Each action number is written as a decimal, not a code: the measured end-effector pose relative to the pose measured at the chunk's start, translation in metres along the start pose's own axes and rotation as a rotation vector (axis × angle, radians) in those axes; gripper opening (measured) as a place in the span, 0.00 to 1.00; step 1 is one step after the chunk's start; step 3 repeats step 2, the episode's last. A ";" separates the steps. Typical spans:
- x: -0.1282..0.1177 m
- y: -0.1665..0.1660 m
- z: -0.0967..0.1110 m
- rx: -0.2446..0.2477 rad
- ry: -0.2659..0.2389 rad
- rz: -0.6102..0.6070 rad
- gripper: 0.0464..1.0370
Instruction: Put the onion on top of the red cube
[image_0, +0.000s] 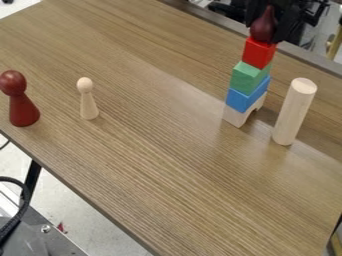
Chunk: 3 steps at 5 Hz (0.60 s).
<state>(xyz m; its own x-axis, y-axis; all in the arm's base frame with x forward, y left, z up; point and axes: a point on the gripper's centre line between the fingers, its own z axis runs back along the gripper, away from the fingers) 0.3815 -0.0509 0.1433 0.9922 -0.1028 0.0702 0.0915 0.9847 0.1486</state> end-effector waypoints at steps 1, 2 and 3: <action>0.000 -0.001 -0.001 -0.003 0.002 0.010 0.90; 0.000 -0.003 0.000 -0.028 0.006 0.021 0.96; 0.000 -0.003 0.000 -0.028 0.006 0.021 0.96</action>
